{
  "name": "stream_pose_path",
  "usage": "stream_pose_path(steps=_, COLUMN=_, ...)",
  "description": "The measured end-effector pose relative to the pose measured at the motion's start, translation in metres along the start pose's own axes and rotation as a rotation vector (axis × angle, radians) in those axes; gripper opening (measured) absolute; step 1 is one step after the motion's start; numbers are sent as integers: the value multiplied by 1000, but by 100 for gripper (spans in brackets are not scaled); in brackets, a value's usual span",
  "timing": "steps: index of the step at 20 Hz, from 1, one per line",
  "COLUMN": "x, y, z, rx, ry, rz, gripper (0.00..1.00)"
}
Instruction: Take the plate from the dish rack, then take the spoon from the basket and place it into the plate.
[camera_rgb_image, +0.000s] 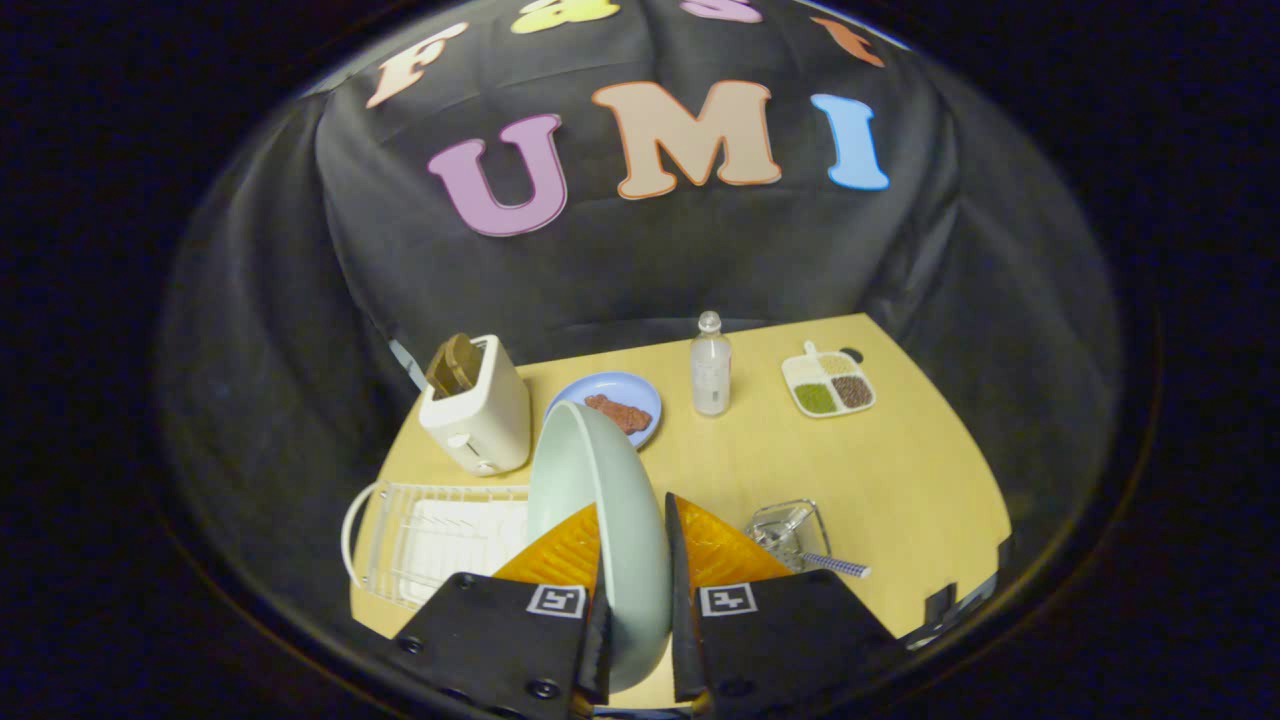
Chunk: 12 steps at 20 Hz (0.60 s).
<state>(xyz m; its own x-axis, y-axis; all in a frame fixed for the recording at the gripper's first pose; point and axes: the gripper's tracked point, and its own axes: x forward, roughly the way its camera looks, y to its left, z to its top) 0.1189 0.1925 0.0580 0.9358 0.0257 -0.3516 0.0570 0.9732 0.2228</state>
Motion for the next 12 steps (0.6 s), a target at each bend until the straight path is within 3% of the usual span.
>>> stream_pose_path(steps=5, x=-45, y=-66, z=-36, rx=197, ry=36, rz=169, gripper=27)
stream_pose_path(steps=12, x=-73, y=-152, z=-117, rx=293, ry=27, rz=229, gripper=27)
